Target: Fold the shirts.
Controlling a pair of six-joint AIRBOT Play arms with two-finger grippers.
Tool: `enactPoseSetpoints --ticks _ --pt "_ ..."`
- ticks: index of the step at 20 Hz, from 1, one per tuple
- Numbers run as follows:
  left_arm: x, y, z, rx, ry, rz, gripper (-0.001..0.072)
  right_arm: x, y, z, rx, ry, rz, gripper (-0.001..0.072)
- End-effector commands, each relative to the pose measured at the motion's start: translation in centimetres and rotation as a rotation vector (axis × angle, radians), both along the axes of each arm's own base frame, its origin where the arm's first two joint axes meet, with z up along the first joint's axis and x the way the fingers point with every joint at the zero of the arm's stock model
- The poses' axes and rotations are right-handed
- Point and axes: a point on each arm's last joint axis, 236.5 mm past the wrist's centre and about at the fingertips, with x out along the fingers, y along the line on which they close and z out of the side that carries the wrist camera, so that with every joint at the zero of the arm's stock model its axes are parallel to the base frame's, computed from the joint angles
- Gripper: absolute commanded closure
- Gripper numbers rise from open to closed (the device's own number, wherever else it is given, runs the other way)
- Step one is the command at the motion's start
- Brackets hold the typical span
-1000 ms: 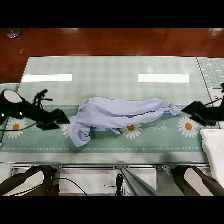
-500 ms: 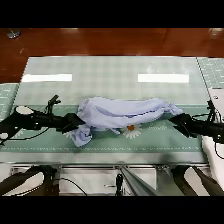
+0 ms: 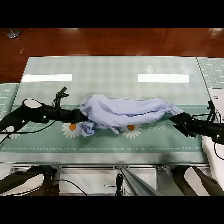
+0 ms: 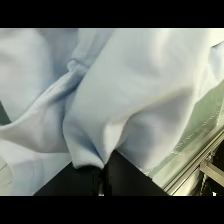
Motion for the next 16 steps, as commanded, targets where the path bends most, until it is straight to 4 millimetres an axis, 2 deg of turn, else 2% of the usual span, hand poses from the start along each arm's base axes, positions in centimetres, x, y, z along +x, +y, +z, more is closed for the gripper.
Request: enactPoseSetpoints --ticks 1,3,5,8,10,11,12,13,15,16 --pt "1.5 -0.4 1.6 -0.012 -0.053 -0.018 0.0683 1.1 0.3 -0.2 -0.032 -0.023 0.000 0.0081" --pt "1.7 -0.4 1.8 -0.014 -0.056 -0.015 0.0683 2.4 0.9 -1.0 -0.043 -0.008 0.003 0.0081" --pt "1.4 -0.5 1.9 -0.021 -0.044 -0.021 0.0683 4.6 1.6 -1.3 -0.024 0.004 0.010 0.0081" --pt "0.9 -0.7 2.0 -0.029 -0.033 -0.036 0.0683 6.9 3.8 -2.6 0.022 0.057 0.073 0.0082" --pt "0.9 -0.8 2.1 -0.031 -0.032 -0.038 0.0683 7.7 5.7 -3.4 0.060 0.091 0.119 0.0114" --pt "0.9 -0.8 2.1 -0.032 -0.031 -0.039 0.0682 8.1 6.5 -3.6 0.065 0.102 0.153 0.0194" --pt "0.9 -0.8 2.2 -0.034 -0.032 -0.042 0.0683 8.6 7.3 -3.1 0.078 0.100 0.185 0.0532" --pt "0.9 -0.9 2.7 -0.044 -0.034 -0.054 0.0682 9.3 7.6 -2.1 0.080 0.071 0.220 0.0695" --pt "1.9 -1.0 4.9 -0.069 -0.070 -0.077 0.0683 11.0 8.0 1.4 0.077 0.005 0.299 0.0695" --pt "3.2 -0.8 6.7 -0.079 -0.106 -0.071 0.0682 12.4 7.8 4.0 0.061 -0.042 0.331 0.0695"
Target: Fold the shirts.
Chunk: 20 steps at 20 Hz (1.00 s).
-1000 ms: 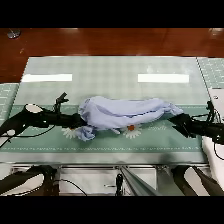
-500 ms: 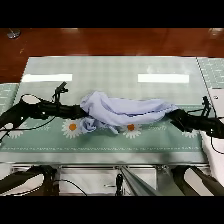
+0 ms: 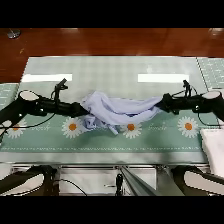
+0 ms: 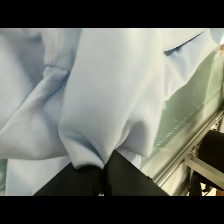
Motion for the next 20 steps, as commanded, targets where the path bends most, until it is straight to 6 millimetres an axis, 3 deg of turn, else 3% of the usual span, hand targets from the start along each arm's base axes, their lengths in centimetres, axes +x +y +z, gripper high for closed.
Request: enactPoseSetpoints --ticks 1,3,5,7,9,10,11,13,15,18,20 --pt "3.3 0.4 5.6 -0.040 -0.102 0.007 0.0683 3.7 0.6 7.1 -0.016 -0.125 0.115 0.0695" --pt "7.3 1.3 13.8 -0.047 -0.308 0.049 0.0683 7.4 -0.4 16.5 -0.087 -0.332 0.107 0.0695" --pt "9.8 2.3 23.9 -0.009 -0.591 0.073 0.0684 9.3 -1.4 28.2 -0.186 -0.593 0.091 0.0695" --pt "10.4 4.1 33.4 0.065 -0.812 0.154 0.0683 7.3 -2.0 39.0 -0.313 -0.826 0.098 0.0695" --pt "8.7 5.9 41.6 0.143 -1.005 0.223 0.0684 2.9 -2.2 46.4 -0.432 -0.985 0.094 0.0695" --pt "7.3 6.8 45.3 0.183 -1.100 0.260 0.0684 0.3 -2.0 48.9 -0.469 -1.049 0.086 0.0694" --pt "5.7 7.7 48.2 0.216 -1.177 0.298 0.0684 -2.3 -1.9 50.7 -0.504 -1.097 0.074 0.0694" --pt "2.1 9.8 53.0 0.282 -1.297 0.395 0.0684 -7.7 -1.9 52.2 -0.588 -1.133 0.075 0.0694" --pt "-1.2 12.3 55.4 0.362 -1.369 0.506 0.0683 -12.4 -2.2 52.0 -0.662 -1.118 0.076 0.0694" --pt "-4.4 16.2 55.7 0.515 -1.363 0.631 0.0683 -17.1 -3.2 48.7 -0.713 -1.006 0.045 0.0694" --pt "-4.3 16.8 53.4 0.557 -1.293 0.618 0.0683 -18.5 -2.9 44.5 -0.667 -0.891 0.057 0.0694"
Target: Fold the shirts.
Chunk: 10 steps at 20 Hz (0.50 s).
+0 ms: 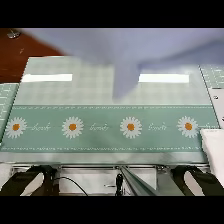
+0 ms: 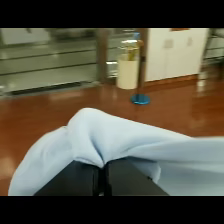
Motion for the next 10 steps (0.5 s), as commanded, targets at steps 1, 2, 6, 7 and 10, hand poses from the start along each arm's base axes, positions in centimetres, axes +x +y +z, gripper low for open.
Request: enactPoseSetpoints --ticks 1,2,6,7,10 --pt "-1.1 3.3 -2.4 0.029 0.080 0.142 0.0683 -3.8 -0.5 -7.0 0.029 0.190 -0.058 0.0694" --pt "0.0 3.1 -4.9 0.021 0.166 0.133 0.0683 -3.9 -0.1 -9.9 0.055 0.262 -0.050 0.0694" --pt "3.3 1.1 -21.3 0.021 0.679 0.034 0.0682 -3.9 0.5 -23.2 0.160 0.573 -0.057 0.0694" --pt "3.4 0.1 -25.6 0.000 0.804 -0.010 0.0682 -3.4 0.4 -26.0 0.183 0.624 -0.068 0.0694" --pt "3.8 -2.3 -36.4 -0.101 1.073 -0.093 0.0682 -0.5 0.0 -31.8 0.251 0.689 -0.110 0.0694"
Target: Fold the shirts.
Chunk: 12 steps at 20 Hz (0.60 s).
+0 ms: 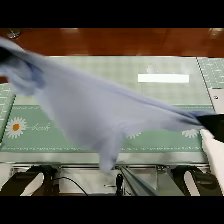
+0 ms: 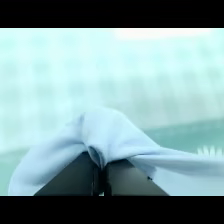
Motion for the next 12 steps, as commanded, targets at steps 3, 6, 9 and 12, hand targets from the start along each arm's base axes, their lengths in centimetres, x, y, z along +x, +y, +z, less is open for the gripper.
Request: enactPoseSetpoints --ticks 3,6,9,12 --pt "1.0 -2.9 -18.4 -0.183 0.398 0.024 0.0682 6.2 -1.5 -10.3 0.066 0.112 -0.104 0.0694" --pt "3.6 -4.0 -22.6 -0.260 0.469 0.046 0.0682 11.6 -3.4 -14.0 0.065 0.147 -0.171 0.0694" --pt "7.2 -6.4 -23.3 -0.409 0.430 0.035 0.0682 16.5 -4.7 -17.6 0.088 0.205 -0.231 0.0693" --pt "9.6 -7.8 -23.5 -0.513 0.398 0.077 0.0682 20.6 -4.2 -19.5 0.176 0.266 -0.256 0.0693"
